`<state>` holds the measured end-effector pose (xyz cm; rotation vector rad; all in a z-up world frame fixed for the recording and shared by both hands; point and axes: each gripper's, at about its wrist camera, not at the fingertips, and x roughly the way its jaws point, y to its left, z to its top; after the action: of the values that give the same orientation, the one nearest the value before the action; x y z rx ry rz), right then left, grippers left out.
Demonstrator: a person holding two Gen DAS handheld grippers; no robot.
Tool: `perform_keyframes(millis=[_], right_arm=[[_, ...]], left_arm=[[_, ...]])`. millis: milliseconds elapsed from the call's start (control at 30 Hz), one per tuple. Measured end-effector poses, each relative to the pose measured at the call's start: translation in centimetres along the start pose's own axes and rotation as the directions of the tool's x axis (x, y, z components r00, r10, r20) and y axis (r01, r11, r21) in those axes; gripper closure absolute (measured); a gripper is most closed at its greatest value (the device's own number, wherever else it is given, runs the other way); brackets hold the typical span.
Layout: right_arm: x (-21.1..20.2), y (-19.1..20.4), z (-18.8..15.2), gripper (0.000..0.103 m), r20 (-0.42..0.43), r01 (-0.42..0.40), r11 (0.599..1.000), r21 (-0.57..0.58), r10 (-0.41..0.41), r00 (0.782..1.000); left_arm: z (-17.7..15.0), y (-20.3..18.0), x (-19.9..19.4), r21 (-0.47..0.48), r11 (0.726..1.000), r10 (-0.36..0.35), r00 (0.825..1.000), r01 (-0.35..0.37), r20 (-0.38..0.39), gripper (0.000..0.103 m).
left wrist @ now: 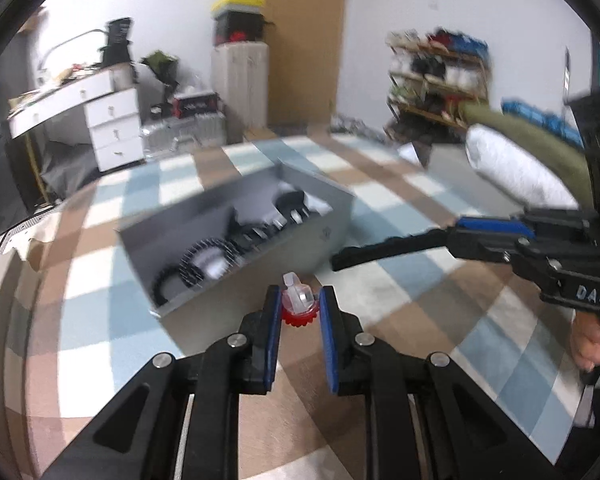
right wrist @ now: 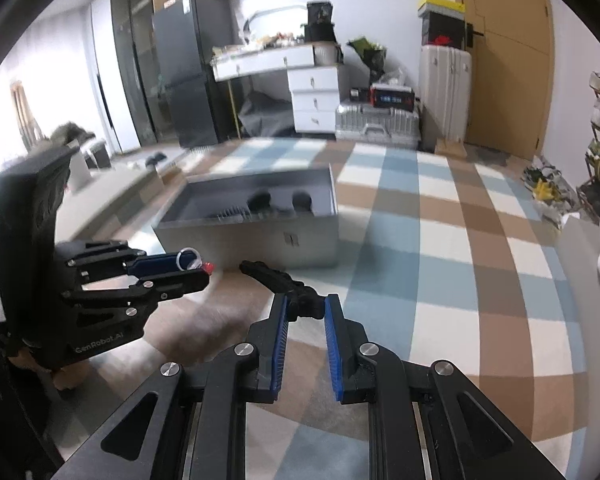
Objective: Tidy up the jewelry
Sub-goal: 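Grasp the red clear-topped item with left while right holds the black clip, then carry the red item and black claw clip over the grey box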
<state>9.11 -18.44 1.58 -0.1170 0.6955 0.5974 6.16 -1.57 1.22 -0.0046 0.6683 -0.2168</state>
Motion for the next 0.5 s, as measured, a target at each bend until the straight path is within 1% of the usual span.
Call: perform_keyframes(millis=[100, 167, 233, 333, 500], right_arm=[[-0.6, 0.3, 1.1, 0.086, 0.05, -0.01, 1.0, 0.007, 0.01, 0.999], [-0.3, 0.4, 2.3, 0.086, 0.08, -0.011, 1.0, 0.022, 0.009, 0.997], [0.9, 0.7, 3.5, 0.086, 0.094, -0.016, 0.999, 0.028, 0.014, 0.996], [3.6, 0.9, 4.9, 0.086, 0.088, -0.005, 0.999, 0.036, 0.002, 0.996], [7.8, 1.0, 5.9, 0.086, 0.048, 0.01, 0.999, 0.046, -0.012, 0.999]], left_arm=[[1.1, 1.4, -0.2, -0.053, 0.998, 0.044, 0.998, -0.042, 0.039, 0.09], [1.7, 2.5, 0.4, -0.085, 0.995, 0.062, 0.997, -0.058, 0.041, 0.09], [2.1, 3.1, 1.1, -0.102, 0.992, 0.073, 0.997, -0.069, 0.035, 0.09], [2.1, 3.6, 2.2, -0.11, 0.99, 0.095, 0.995, -0.094, 0.009, 0.09], [1.2, 4.5, 3.1, -0.132, 0.985, 0.109, 0.993, -0.113, -0.038, 0.09]])
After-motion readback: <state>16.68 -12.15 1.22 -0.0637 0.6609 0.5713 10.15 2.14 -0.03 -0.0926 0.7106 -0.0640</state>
